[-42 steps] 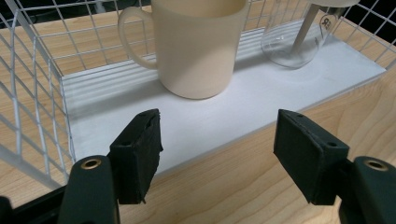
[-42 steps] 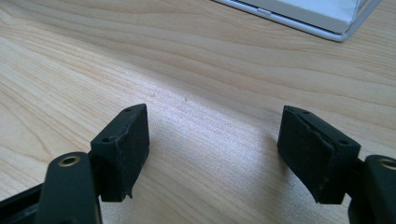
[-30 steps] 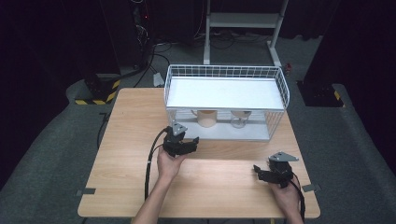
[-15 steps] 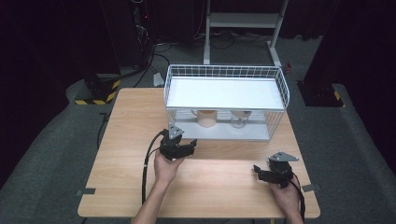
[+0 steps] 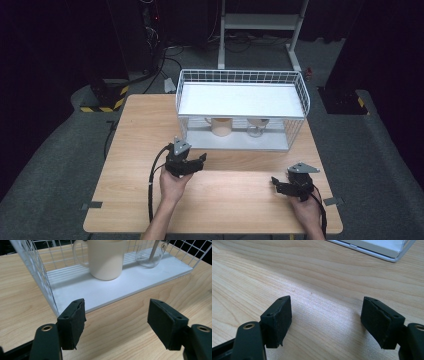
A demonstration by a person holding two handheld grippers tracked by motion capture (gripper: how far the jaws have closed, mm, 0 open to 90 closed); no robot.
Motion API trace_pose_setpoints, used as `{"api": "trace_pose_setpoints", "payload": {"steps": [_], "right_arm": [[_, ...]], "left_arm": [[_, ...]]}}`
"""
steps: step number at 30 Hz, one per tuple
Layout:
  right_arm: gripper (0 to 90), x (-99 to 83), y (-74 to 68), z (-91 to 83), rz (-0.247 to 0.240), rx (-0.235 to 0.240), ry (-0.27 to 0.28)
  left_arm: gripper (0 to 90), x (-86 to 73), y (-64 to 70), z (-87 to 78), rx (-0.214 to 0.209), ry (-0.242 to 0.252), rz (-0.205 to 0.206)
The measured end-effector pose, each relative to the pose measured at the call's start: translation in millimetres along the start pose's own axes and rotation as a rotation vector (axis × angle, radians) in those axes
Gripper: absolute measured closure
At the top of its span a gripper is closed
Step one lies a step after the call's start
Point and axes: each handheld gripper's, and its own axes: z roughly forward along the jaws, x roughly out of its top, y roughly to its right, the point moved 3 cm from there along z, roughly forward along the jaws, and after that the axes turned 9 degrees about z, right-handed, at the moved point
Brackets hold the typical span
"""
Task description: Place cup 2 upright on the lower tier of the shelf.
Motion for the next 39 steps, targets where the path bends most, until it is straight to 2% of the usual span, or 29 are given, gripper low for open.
{"api": "trace_pose_setpoints", "payload": {"steps": [11,21,27,39], "right_arm": [[25.1,0.0,0.1,0.0,-0.002,0.0,0.0],[25.0,0.0,0.2,0.0,-0.003,0.0,0.0],[25.1,0.0,0.1,0.0,-0.001,0.0,0.001],[25.1,0.0,-0.1,0.0,0.001,0.0,0.001]], "left_arm": [[30.7,-10.1,-2.8,-8.3,0.007,-0.007,-0.017],[30.4,-22.2,-1.9,-13.2,0.019,-0.026,-0.009],[30.4,-28.5,-1.8,-15.3,0.021,-0.029,-0.022],[30.2,-42.4,-1.6,-16.8,0.038,-0.055,-0.021]]}}
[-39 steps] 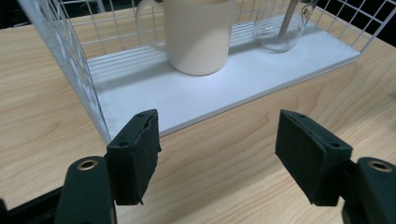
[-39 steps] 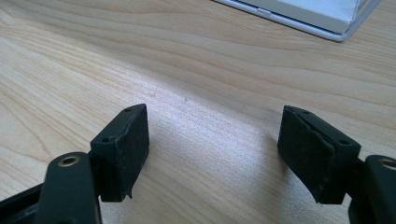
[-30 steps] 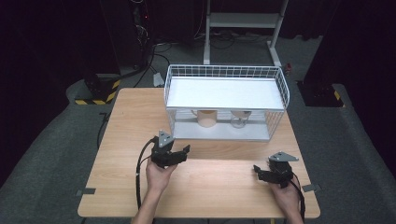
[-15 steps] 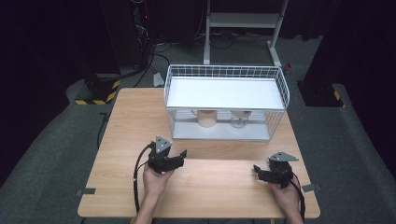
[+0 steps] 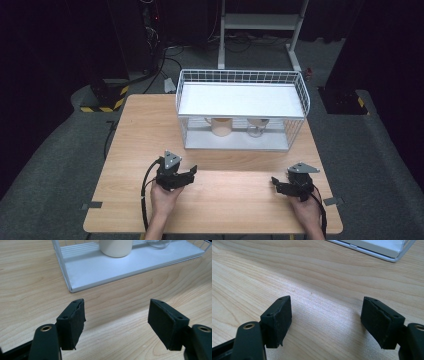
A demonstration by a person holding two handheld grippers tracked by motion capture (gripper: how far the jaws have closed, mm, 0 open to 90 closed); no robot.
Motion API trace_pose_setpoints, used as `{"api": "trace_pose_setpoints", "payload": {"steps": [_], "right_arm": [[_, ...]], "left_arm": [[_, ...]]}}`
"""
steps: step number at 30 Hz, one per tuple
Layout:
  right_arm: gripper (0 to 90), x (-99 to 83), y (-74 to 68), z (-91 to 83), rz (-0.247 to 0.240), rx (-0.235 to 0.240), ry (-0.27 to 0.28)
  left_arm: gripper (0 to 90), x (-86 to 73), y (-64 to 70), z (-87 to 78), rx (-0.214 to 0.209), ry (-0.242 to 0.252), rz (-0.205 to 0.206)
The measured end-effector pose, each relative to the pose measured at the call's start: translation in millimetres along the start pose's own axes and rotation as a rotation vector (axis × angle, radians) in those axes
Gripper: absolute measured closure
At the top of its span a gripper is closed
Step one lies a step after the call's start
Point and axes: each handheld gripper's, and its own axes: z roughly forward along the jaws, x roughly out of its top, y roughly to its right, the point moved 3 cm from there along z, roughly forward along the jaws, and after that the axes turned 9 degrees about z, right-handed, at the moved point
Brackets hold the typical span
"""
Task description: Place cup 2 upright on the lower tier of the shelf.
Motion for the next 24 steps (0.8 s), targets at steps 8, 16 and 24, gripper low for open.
{"api": "trace_pose_setpoints", "payload": {"steps": [8,16,24], "right_arm": [[25.0,0.0,0.0,0.0,0.0,0.0,0.0],[25.1,0.0,0.0,0.0,0.001,0.0,0.0],[25.0,0.0,-0.1,-0.1,0.002,0.0,-0.001]], "left_arm": [[30.1,-10.5,0.4,1.6,0.01,-0.022,-0.001],[30.0,-20.0,-2.0,4.1,0.02,-0.038,-0.019],[30.0,-29.2,-5.6,6.9,0.045,-0.064,-0.022]]}}
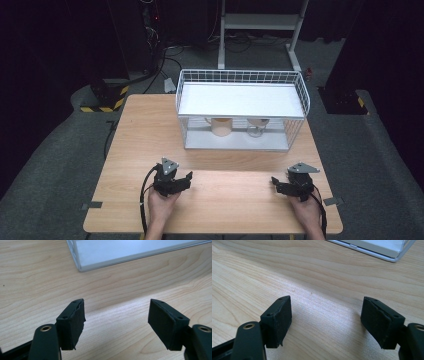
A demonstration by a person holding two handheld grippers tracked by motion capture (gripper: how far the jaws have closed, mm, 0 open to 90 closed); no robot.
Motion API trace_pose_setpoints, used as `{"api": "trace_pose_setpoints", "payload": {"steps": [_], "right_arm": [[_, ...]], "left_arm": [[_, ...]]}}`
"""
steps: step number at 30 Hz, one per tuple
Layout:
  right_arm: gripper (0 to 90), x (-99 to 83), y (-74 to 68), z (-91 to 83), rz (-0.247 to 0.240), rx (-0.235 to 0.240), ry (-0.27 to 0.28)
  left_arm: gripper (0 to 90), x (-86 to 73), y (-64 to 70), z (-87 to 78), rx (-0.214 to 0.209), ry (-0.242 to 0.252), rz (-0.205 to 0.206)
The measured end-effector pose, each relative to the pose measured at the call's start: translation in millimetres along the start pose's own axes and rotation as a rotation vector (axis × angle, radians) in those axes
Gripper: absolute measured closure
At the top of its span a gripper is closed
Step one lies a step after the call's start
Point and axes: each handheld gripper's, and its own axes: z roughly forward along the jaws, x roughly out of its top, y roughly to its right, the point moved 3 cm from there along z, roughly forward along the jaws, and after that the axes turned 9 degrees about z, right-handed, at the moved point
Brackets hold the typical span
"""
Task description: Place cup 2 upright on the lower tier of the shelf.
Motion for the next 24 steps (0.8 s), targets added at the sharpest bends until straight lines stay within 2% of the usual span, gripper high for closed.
{"api": "trace_pose_setpoints", "payload": {"steps": [10,14,21,24], "right_arm": [[25.0,0.0,0.0,0.0,0.001,0.0,0.0],[25.0,0.0,0.1,0.0,0.0,0.0,0.0],[25.0,0.0,0.0,0.0,0.001,0.0,0.0],[25.0,0.0,0.0,0.0,0.001,0.0,0.0]], "left_arm": [[30.0,-12.8,-5.9,8.6,0.039,-0.046,0.002],[30.0,-17.2,-8.3,11.1,0.052,-0.057,-0.009],[30.0,-22.7,-12.4,16.4,0.086,-0.091,0.017],[30.0,-24.7,-15.1,18.0,0.1,-0.096,0.009]]}}
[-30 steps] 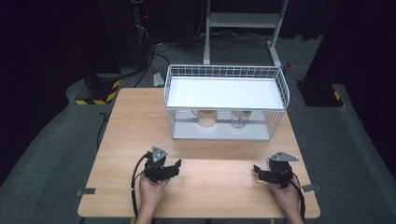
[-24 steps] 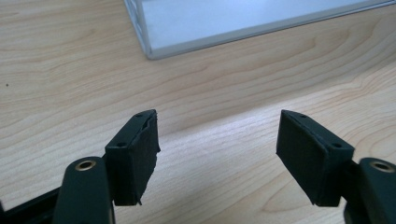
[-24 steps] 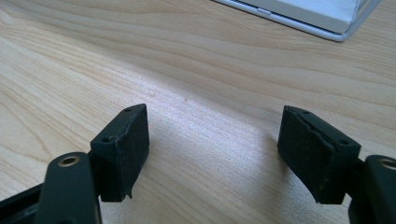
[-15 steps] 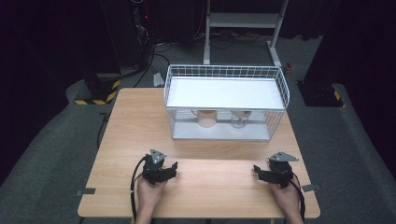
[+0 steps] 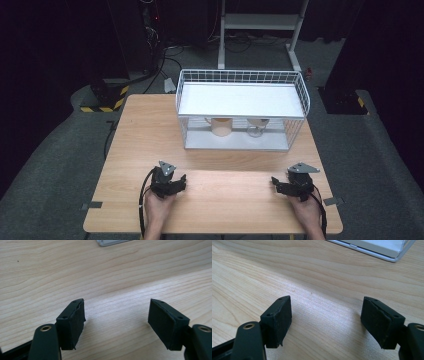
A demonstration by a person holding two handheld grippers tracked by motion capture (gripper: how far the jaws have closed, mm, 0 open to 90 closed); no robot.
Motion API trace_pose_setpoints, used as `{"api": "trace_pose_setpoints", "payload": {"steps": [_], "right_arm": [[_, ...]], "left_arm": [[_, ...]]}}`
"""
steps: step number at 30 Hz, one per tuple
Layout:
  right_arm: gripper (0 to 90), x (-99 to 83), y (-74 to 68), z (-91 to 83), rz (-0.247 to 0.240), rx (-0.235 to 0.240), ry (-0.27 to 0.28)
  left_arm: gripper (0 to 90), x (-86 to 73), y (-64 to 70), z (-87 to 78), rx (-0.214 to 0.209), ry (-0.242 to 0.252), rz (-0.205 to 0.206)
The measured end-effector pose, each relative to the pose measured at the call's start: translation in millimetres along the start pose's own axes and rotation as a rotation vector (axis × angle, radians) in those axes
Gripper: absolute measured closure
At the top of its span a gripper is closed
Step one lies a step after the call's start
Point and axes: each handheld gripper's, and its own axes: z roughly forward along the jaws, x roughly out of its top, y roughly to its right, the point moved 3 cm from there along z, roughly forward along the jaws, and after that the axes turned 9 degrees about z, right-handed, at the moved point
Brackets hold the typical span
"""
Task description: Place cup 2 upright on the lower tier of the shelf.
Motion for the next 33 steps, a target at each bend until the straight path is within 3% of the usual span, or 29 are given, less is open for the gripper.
{"api": "trace_pose_setpoints", "payload": {"steps": [11,15,33], "right_arm": [[25.0,0.0,0.0,0.0,0.0,0.0,0.0],[25.0,0.0,0.0,0.0,-0.001,0.0,0.0],[25.0,0.0,0.1,0.1,-0.001,0.0,0.0]], "left_arm": [[29.4,-4.1,-4.9,3.2,0.018,0.028,-0.011],[27.6,-5.7,-6.2,4.1,0.004,0.034,-0.039],[25.6,-6.0,-5.6,3.8,0.008,0.032,-0.039]]}}
